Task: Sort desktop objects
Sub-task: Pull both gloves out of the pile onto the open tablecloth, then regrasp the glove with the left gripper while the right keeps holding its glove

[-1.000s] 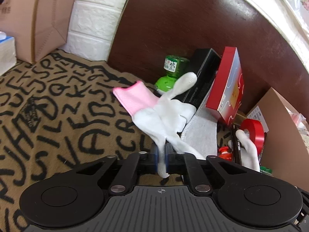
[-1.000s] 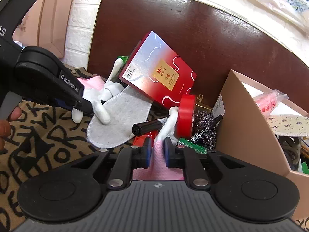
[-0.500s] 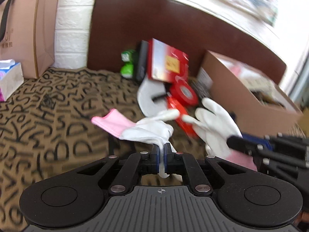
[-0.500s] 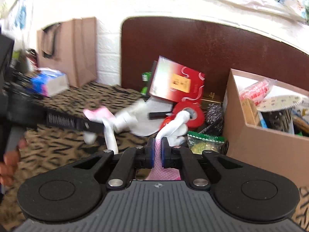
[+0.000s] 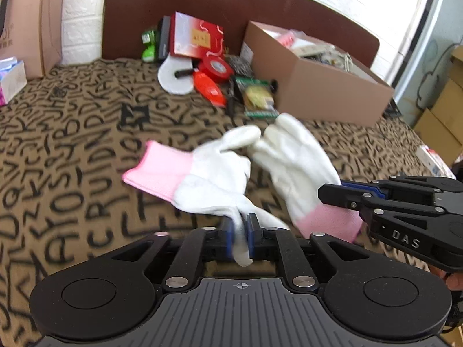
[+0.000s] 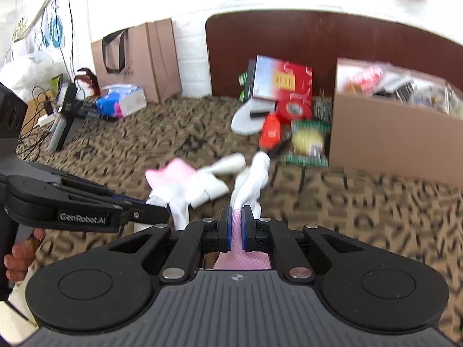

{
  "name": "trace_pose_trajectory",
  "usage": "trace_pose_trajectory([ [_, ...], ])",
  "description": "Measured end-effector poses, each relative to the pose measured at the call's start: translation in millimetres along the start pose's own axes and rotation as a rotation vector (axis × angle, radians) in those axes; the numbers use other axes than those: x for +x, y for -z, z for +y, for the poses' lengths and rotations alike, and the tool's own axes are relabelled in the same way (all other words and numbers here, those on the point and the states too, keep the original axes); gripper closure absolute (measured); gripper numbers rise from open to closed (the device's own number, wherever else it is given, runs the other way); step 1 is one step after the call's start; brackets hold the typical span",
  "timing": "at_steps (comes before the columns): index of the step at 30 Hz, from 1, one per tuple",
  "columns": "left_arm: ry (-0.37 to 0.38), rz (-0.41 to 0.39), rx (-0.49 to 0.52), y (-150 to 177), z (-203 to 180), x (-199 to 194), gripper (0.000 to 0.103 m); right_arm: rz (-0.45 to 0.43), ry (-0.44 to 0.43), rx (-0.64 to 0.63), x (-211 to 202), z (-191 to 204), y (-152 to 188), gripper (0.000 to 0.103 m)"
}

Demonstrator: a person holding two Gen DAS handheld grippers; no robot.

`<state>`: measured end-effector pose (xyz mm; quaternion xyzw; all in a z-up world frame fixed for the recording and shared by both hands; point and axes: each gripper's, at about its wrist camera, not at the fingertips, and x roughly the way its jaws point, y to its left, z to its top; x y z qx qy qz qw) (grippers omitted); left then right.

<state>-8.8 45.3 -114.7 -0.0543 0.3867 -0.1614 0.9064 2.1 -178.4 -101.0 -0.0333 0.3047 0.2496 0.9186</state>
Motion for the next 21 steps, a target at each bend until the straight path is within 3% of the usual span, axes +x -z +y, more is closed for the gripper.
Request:
trace_pose_trajectory([
  [4, -0.050, 0.015, -0.007, 5, -1, 2, 0.041, 0.031, 0.053, 0.018, -2, -9, 15, 0.089],
  [6, -0.079, 0.003, -0.012, 1, 1, 3, 0.036, 0.034, 0.075, 0.039, -1, -13, 17, 0.084],
  [9, -0.082, -0.009, -0.015, -10, 3, 3, 0.029, 0.017, 0.081, 0.046, 0, -15, 17, 0.045],
  [10, -0.081, -0.016, -0.006, -14, 3, 4, 0.026, 0.006, 0.089, 0.037, 1, -14, 17, 0.041],
  [13, -0.093, -0.031, 0.045, -23, -2, 16, 0.026, 0.008, 0.106, 0.025, 7, -12, 18, 0.038],
  [18, -0.097, 0.012, 0.078, -28, -3, 42, 0.024, 0.018, 0.129, -0.038, 20, -8, 17, 0.036],
  [21, -0.094, 0.020, 0.091, -26, -3, 46, 0.022, 0.014, 0.167, -0.067, 24, -8, 17, 0.027],
])
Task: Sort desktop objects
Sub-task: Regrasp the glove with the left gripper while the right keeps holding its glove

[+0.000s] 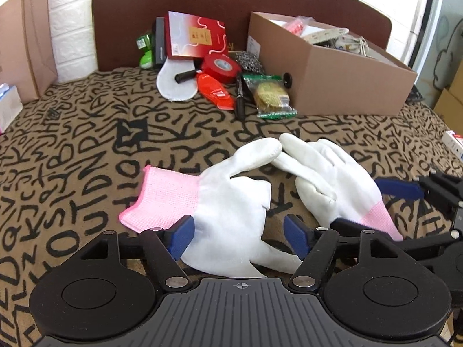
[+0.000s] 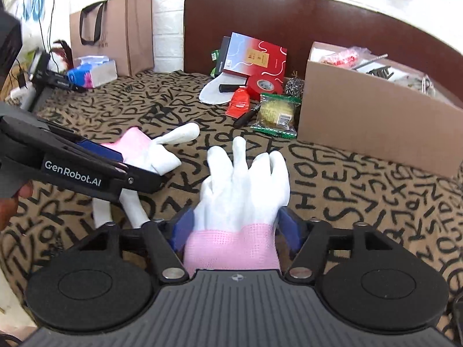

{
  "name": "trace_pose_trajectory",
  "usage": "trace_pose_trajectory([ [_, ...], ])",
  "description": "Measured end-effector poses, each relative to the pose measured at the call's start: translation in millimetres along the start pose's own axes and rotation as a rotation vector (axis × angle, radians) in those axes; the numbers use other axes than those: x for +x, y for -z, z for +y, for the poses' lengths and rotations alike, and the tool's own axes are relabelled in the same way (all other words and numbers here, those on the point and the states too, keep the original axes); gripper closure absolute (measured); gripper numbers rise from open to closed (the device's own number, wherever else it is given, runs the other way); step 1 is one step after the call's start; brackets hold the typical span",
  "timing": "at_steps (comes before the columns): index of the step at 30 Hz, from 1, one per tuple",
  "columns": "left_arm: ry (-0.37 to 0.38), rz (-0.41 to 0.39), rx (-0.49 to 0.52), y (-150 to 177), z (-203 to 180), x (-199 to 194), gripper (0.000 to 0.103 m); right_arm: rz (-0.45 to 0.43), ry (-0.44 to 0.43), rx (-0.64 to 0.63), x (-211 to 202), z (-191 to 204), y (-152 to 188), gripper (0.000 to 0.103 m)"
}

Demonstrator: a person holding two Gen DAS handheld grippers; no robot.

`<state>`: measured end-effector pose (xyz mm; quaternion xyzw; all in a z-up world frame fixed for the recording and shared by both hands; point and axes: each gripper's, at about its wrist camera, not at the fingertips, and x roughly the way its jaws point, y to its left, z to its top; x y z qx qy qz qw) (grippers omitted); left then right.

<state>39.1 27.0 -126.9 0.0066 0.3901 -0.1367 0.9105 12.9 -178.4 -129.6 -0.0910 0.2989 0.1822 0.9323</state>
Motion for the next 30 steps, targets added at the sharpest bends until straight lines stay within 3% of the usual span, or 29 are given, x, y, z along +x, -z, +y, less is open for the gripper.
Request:
trace_pose_trajectory([
  [5, -0.006, 0.018, 0.022, -1, -4, 9, 0.029, -0.011, 0.015, -0.024, 2, 1, -1, 0.025],
  [9, -0.048, 0.021, 0.058, -5, -5, 13, 0.062, -0.006, -0.010, -0.029, 3, 2, -1, 0.026],
  [10, -0.046, 0.021, 0.051, -7, -4, 12, 0.066, 0.004, -0.011, -0.031, 5, 3, -2, 0.029],
  [14, -0.039, 0.021, 0.014, -9, 4, 13, 0.069, 0.018, -0.014, -0.024, 11, 3, -2, 0.032],
  [16, -0.042, 0.009, -0.010, -9, 5, 13, 0.053, 0.015, 0.001, -0.036, 12, 5, -3, 0.032],
  [17, -0.048, 0.011, -0.008, -9, 5, 14, 0.053, 0.013, 0.005, -0.042, 13, 6, -3, 0.032],
  [18, -0.054, 0.012, 0.002, -10, 2, 15, 0.056, 0.010, 0.007, -0.047, 13, 6, -3, 0.032],
  [19, -0.059, 0.014, 0.012, -10, -1, 15, 0.066, 0.009, 0.007, -0.055, 13, 6, -4, 0.032],
  [21, -0.057, 0.020, 0.021, -12, -3, 14, 0.079, 0.014, 0.002, -0.060, 14, 5, -3, 0.042],
  [22, -0.058, 0.022, 0.022, -12, -3, 14, 0.089, 0.024, -0.015, -0.051, 15, 4, -3, 0.056],
  [26, -0.050, 0.024, -0.002, -15, 1, 9, 0.098, 0.037, -0.064, -0.029, 15, 2, -5, 0.089],
  [30, 0.008, -0.007, -0.025, -25, -1, -5, 0.098, 0.020, -0.102, 0.034, 9, -7, -10, 0.092],
])
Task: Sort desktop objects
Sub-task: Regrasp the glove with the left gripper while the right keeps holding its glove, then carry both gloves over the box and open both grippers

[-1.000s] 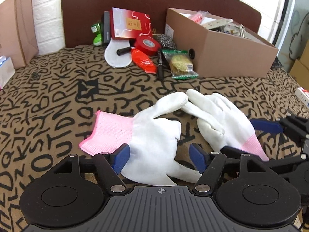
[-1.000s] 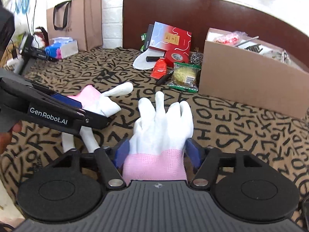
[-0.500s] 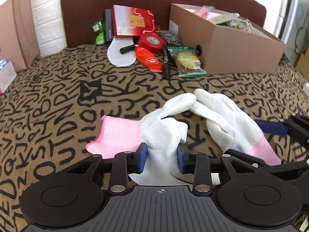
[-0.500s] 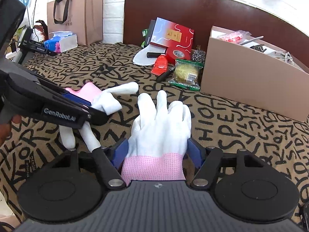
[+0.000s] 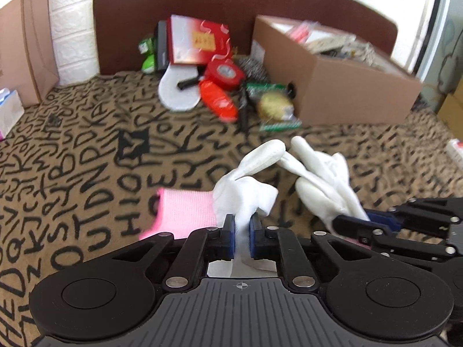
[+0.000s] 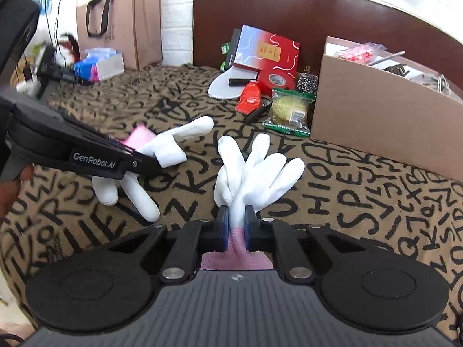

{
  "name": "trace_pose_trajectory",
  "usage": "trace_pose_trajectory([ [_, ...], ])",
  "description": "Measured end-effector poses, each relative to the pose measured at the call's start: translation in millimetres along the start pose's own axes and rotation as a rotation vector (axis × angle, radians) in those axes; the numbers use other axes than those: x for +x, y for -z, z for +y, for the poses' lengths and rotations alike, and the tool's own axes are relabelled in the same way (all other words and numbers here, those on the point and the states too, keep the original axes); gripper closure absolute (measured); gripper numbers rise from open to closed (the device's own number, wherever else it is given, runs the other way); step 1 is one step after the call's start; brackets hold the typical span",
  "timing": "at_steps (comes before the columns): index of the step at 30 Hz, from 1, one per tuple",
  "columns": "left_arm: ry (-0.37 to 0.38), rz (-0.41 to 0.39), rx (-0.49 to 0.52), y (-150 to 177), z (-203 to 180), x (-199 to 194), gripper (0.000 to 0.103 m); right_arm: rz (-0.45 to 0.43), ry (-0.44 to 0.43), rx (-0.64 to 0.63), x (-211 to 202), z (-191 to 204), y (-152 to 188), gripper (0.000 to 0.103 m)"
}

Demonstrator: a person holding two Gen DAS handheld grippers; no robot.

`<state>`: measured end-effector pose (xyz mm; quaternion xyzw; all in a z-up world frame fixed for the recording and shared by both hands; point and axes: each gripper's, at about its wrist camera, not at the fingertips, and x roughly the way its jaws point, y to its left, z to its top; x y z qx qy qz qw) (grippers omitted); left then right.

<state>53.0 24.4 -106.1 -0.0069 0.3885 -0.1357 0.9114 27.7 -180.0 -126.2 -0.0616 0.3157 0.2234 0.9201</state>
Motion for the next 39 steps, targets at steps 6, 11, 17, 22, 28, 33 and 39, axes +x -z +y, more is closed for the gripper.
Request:
trace_pose_trajectory([
  [6, 0.080, -0.104, 0.052, -41, -27, -19, 0.098, -0.105, -0.005, 0.034, -26, -19, -26, 0.092],
  [11, 0.154, -0.198, 0.088, -93, -59, -24, 0.098, -0.218, 0.044, 0.018, -49, -45, -60, 0.092],
  [17, 0.207, -0.291, 0.111, -163, -94, -15, 0.098, -0.322, 0.120, 0.008, -68, -88, -104, 0.091],
  [22, 0.266, -0.292, 0.076, -220, -125, 9, 0.098, -0.368, 0.196, 0.017, -66, -131, -136, 0.091],
  [28, 0.272, -0.282, 0.055, -267, -162, 56, 0.095, -0.378, 0.271, 0.028, -37, -189, -159, 0.091],
  [33, 0.287, -0.212, 0.004, -292, -176, 112, 0.095, -0.325, 0.319, 0.021, -4, -221, -162, 0.091],
  [39, 0.289, -0.137, 0.019, -299, -191, 160, 0.070, -0.227, 0.341, -0.033, 39, -246, -161, 0.088],
])
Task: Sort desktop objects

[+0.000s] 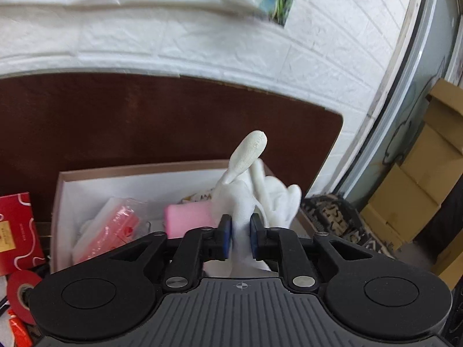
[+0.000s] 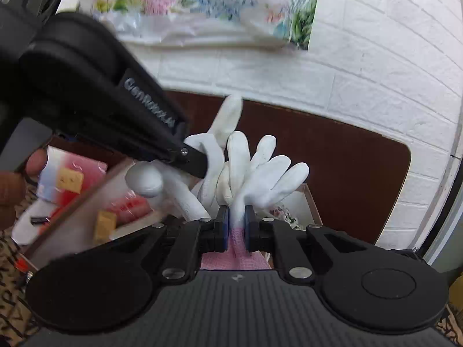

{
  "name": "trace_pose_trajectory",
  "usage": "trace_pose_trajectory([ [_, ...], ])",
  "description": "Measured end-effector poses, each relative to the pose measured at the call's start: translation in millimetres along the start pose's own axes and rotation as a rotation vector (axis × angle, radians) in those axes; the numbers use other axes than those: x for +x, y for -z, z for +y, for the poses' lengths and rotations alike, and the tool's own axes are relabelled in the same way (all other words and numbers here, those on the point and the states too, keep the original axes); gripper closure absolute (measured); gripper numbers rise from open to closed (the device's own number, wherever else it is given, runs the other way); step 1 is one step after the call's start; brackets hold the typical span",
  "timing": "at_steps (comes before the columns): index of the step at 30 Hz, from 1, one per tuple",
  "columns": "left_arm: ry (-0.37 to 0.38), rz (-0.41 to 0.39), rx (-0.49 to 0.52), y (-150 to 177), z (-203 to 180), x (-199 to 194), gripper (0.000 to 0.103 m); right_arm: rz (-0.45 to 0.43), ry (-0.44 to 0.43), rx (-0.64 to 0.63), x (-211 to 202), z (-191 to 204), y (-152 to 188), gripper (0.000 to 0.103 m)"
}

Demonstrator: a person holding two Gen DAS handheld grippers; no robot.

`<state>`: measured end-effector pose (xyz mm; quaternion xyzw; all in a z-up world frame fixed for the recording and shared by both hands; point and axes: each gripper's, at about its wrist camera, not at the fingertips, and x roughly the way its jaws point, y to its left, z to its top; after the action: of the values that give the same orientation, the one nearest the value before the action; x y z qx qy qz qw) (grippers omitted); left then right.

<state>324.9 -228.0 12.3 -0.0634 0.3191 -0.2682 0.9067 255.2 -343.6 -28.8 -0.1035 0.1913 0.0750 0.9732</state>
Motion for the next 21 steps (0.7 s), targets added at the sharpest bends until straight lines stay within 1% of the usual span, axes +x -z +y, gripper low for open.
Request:
trace_pose_trajectory([
  [2, -0.011, 0.022, 0.017, 5, -1, 11, 0.053, 0.044, -0.002, -0.025, 15, 0, 7, 0.086],
  [3, -0.025, 0.023, 0.022, 8, -1, 14, 0.033, 0.064, 0.002, -0.043, 21, 1, 10, 0.085],
  [4, -0.043, 0.007, 0.025, 11, -1, 14, 0.019, 0.090, 0.006, -0.065, 26, 3, 14, 0.080],
  [5, -0.061, -0.017, 0.029, 14, 0, 12, 0.014, 0.101, 0.011, -0.084, 28, 5, 18, 0.069],
  [6, -0.078, -0.041, 0.029, 15, 1, 10, 0.008, 0.097, 0.021, -0.101, 28, 7, 21, 0.060],
  [7, -0.090, -0.060, 0.026, 14, 3, 6, 0.005, 0.085, 0.033, -0.116, 27, 9, 24, 0.038],
  [8, -0.097, -0.069, 0.021, 15, 4, 4, 0.003, 0.070, 0.048, -0.128, 24, 10, 27, 0.020],
  [9, -0.102, -0.069, 0.017, 14, 4, 1, 0.000, 0.053, 0.065, -0.139, 21, 11, 30, 0.015],
  [10, -0.105, -0.068, 0.014, 15, 5, -1, 0.000, 0.041, 0.079, -0.146, 18, 13, 32, 0.012],
  [12, -0.107, -0.076, 0.008, 17, 7, -9, 0.000, 0.033, 0.082, -0.147, 13, 13, 35, 0.009],
  [13, -0.108, -0.082, 0.004, 19, 8, -13, 0.000, 0.027, 0.084, -0.141, 9, 13, 36, 0.006],
  [15, -0.114, -0.088, 0.000, 23, 9, -21, 0.000, 0.016, 0.093, -0.135, 2, 14, 39, 0.004],
  [19, -0.166, -0.102, 0.011, 30, 3, -38, 0.000, 0.006, 0.090, -0.109, -15, 17, 43, 0.002],
  [21, -0.212, -0.127, 0.025, 35, -3, -51, 0.000, 0.001, 0.077, -0.089, -28, 17, 44, 0.001],
])
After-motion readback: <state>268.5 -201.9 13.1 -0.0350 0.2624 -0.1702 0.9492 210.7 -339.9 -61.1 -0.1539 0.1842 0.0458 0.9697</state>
